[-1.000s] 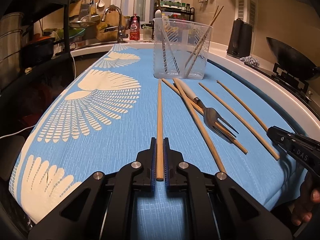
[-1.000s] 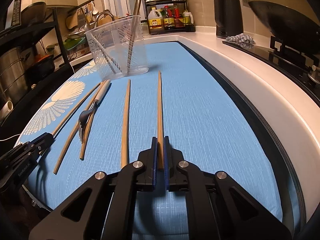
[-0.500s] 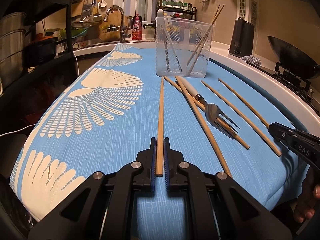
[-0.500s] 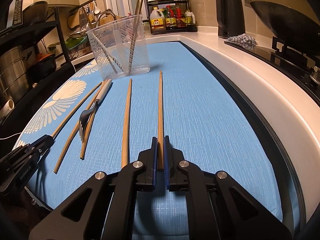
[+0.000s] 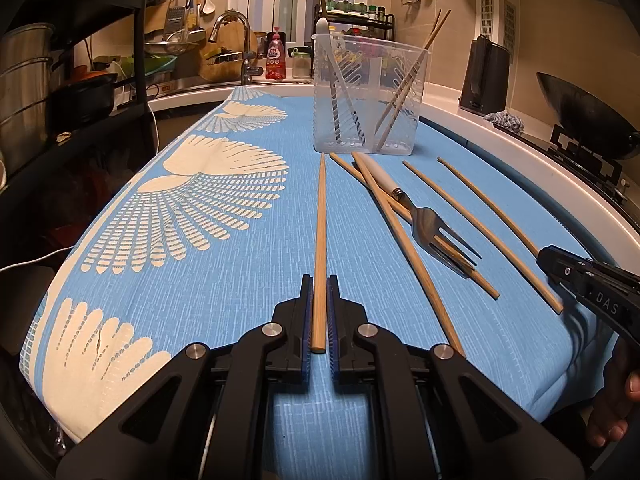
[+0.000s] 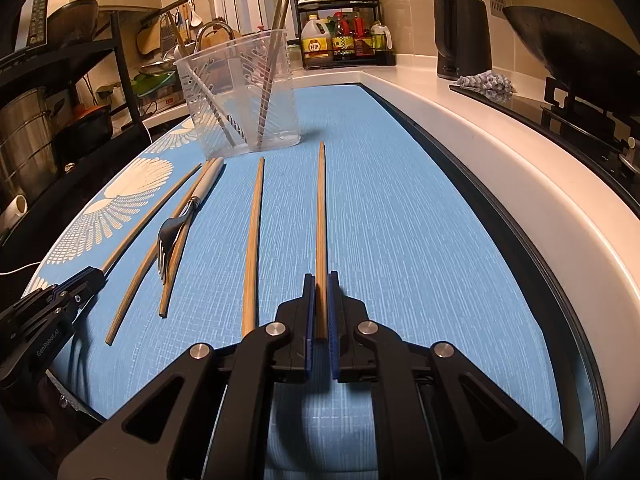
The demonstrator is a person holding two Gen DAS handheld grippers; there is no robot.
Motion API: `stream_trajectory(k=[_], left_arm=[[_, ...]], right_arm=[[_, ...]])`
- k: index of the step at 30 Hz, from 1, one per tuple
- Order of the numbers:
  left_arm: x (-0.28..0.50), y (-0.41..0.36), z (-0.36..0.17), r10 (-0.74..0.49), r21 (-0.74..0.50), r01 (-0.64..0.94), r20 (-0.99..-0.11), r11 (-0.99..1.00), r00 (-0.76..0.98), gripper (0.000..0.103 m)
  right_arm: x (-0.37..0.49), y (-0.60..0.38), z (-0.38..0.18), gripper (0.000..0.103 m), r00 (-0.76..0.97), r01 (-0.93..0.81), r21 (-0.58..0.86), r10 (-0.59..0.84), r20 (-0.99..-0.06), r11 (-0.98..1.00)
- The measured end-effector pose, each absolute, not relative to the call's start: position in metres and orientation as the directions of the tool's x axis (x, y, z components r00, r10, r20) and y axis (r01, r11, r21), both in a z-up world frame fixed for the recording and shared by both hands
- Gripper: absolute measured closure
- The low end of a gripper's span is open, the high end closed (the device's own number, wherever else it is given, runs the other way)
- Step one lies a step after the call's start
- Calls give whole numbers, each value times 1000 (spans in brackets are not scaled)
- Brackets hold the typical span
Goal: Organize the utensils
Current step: 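Lift the chopstick with the left tool while the right tool carries its chopstick toward the container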
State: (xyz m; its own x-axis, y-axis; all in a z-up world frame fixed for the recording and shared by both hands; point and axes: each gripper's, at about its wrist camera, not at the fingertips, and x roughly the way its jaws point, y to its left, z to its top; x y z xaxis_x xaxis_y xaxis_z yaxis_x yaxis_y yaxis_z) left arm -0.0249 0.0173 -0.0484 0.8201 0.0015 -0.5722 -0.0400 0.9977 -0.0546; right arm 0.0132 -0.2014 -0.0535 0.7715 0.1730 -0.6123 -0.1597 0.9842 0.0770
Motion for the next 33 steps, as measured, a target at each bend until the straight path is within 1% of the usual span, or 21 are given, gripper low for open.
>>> stream_trajectory(k=[19,23,33], left_arm=[[-27,15,-43,-10,-56,-27,-561,998,828,96],[-30,16,-37,-14,-68,-28,-549,997,835,96],[-41,17,-7,-25,-97,-24,-478,995,878,96]], right_arm=[[13,-203,-49,97,768,-156,80,172,-617,985],[8,-204,-37,97,779,-156,72,168,-605,985],[-12,-202,9,97,824,-172,38,165,-542,984]])
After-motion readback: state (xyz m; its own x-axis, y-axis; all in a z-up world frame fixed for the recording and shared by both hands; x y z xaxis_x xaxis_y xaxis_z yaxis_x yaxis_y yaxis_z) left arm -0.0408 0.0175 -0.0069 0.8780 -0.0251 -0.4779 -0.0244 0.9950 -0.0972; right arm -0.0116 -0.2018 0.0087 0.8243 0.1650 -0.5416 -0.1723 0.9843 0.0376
